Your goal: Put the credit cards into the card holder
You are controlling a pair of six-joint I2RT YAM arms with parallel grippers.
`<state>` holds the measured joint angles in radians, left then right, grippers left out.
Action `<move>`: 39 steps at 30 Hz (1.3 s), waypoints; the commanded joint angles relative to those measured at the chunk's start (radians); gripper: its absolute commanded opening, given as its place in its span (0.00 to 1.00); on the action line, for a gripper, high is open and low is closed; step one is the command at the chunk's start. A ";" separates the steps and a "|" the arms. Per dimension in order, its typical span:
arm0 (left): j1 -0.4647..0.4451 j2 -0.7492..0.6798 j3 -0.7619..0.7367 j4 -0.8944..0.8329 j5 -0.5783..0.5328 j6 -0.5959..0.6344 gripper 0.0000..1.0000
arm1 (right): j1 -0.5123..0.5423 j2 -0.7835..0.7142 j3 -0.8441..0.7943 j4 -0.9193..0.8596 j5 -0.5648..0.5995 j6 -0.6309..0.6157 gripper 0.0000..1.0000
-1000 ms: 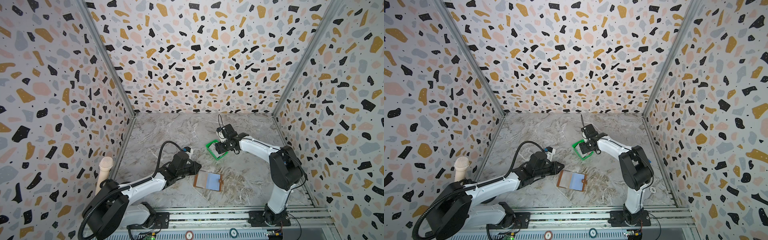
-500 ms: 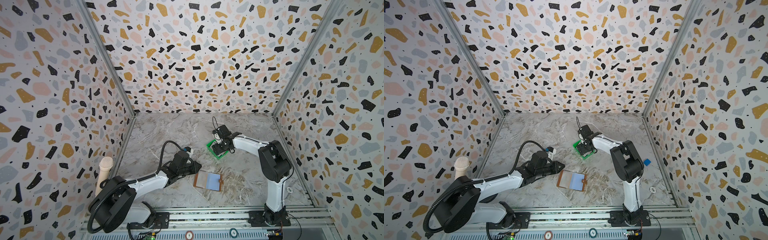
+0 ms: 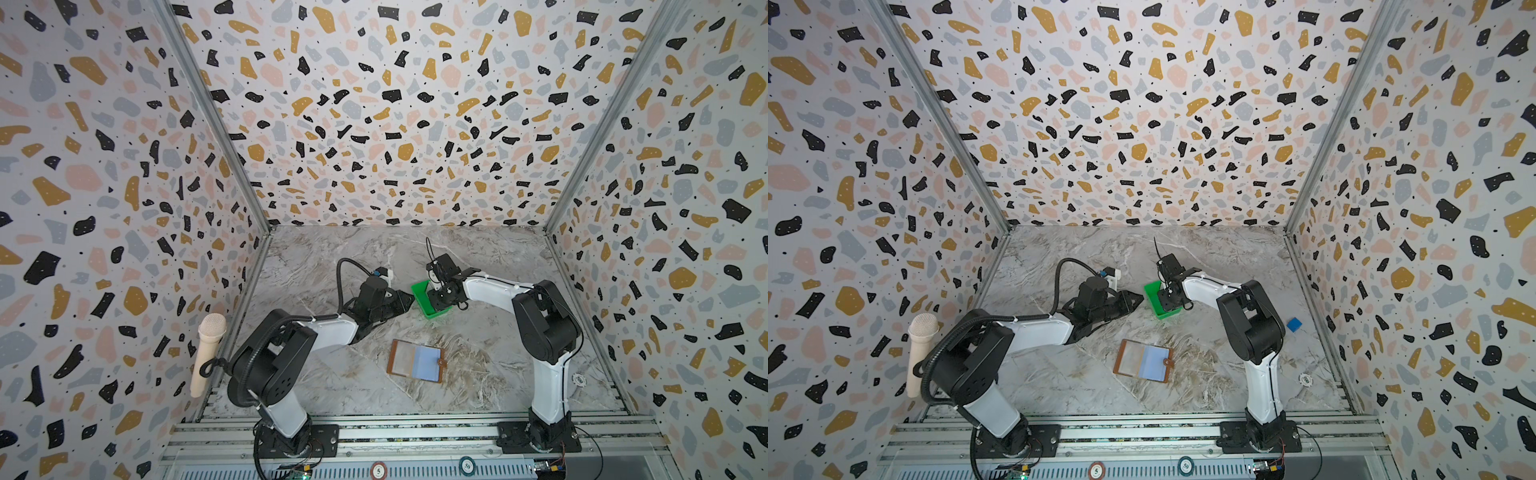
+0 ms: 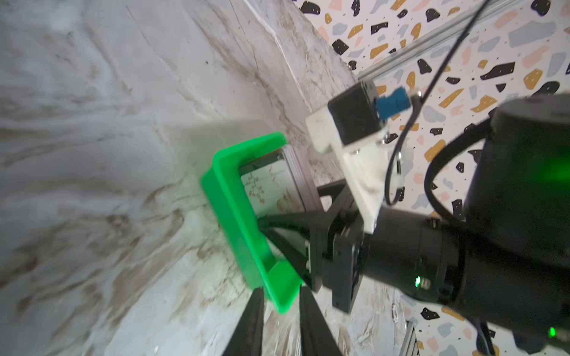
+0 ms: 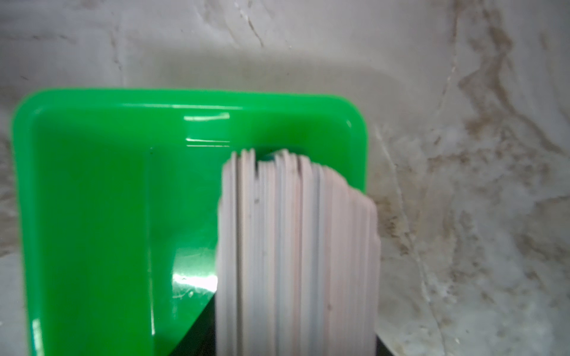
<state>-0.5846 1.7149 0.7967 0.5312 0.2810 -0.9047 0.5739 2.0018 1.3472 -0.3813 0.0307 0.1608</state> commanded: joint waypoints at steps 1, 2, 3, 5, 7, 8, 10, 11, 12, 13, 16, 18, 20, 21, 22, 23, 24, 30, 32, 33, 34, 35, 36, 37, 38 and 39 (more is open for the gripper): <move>0.019 0.070 0.047 0.111 -0.025 -0.036 0.25 | 0.021 -0.040 -0.039 0.008 -0.032 0.067 0.49; 0.023 0.094 0.056 0.123 -0.026 -0.047 0.25 | 0.026 -0.046 -0.044 0.017 -0.033 0.080 0.50; 0.027 0.115 0.063 0.135 -0.031 -0.053 0.26 | 0.030 -0.050 -0.052 0.026 -0.034 0.091 0.50; 0.031 0.158 0.082 0.153 -0.024 -0.060 0.26 | 0.038 -0.054 -0.055 0.036 -0.033 0.112 0.50; 0.031 0.180 0.092 0.149 -0.024 -0.065 0.26 | 0.043 -0.056 -0.055 0.042 -0.041 0.122 0.50; 0.032 0.181 0.087 0.151 -0.032 -0.071 0.26 | 0.045 -0.056 -0.054 0.045 -0.044 0.126 0.50; 0.034 0.171 0.073 0.140 -0.063 -0.074 0.29 | 0.049 -0.054 -0.051 0.045 -0.044 0.132 0.50; 0.036 0.164 0.063 0.138 -0.075 -0.080 0.29 | 0.054 -0.054 -0.052 0.046 -0.045 0.135 0.50; 0.038 0.163 0.056 0.136 -0.087 -0.085 0.29 | 0.057 -0.053 -0.050 0.045 -0.041 0.137 0.50; 0.043 0.159 0.047 0.132 -0.104 -0.093 0.31 | 0.059 -0.052 -0.048 0.045 -0.040 0.139 0.50; 0.048 0.169 0.037 0.141 -0.117 -0.103 0.31 | 0.065 -0.050 -0.049 0.048 -0.044 0.140 0.50; 0.046 0.193 0.051 0.154 -0.098 -0.108 0.28 | 0.067 -0.047 -0.050 0.049 -0.046 0.140 0.50; 0.045 0.211 0.056 0.163 -0.090 -0.118 0.25 | 0.069 -0.043 -0.052 0.053 -0.049 0.143 0.50; 0.045 0.215 0.056 0.165 -0.092 -0.118 0.24 | 0.070 -0.040 -0.051 0.055 -0.051 0.146 0.50; 0.045 0.215 0.055 0.162 -0.096 -0.118 0.22 | 0.074 -0.038 -0.051 0.056 -0.051 0.148 0.50; 0.044 0.217 0.055 0.164 -0.096 -0.118 0.20 | 0.075 -0.035 -0.047 0.055 -0.052 0.148 0.50; 0.044 0.218 0.055 0.168 -0.092 -0.118 0.18 | 0.080 -0.030 -0.044 0.054 -0.053 0.148 0.50; 0.031 0.223 0.062 0.137 -0.098 -0.108 0.17 | 0.089 -0.015 -0.025 0.050 -0.057 0.145 0.50; 0.029 0.227 0.061 0.129 -0.099 -0.108 0.14 | 0.090 -0.011 -0.020 0.047 -0.058 0.145 0.50; 0.029 0.228 0.062 0.119 -0.102 -0.107 0.13 | 0.090 -0.008 -0.020 0.047 -0.059 0.144 0.50; 0.028 0.229 0.063 0.115 -0.103 -0.107 0.12 | 0.090 -0.007 -0.020 0.047 -0.061 0.145 0.50; 0.026 0.230 0.064 0.115 -0.104 -0.109 0.10 | 0.092 -0.006 -0.019 0.048 -0.061 0.147 0.50; 0.024 0.229 0.065 0.112 -0.108 -0.112 0.08 | 0.093 -0.003 -0.017 0.048 -0.061 0.146 0.50; 0.022 0.228 0.068 0.108 -0.109 -0.115 0.06 | 0.093 -0.002 -0.016 0.046 -0.061 0.147 0.50; 0.019 0.227 0.072 0.107 -0.109 -0.120 0.04 | 0.093 0.000 -0.013 0.045 -0.057 0.146 0.50; 0.017 0.224 0.074 0.103 -0.110 -0.128 0.00 | 0.092 0.003 -0.011 0.043 -0.054 0.146 0.51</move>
<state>-0.5488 1.9285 0.8520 0.6533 0.1654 -1.0309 0.6567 1.9858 1.3087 -0.3149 -0.0113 0.3046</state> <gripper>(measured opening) 0.056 0.506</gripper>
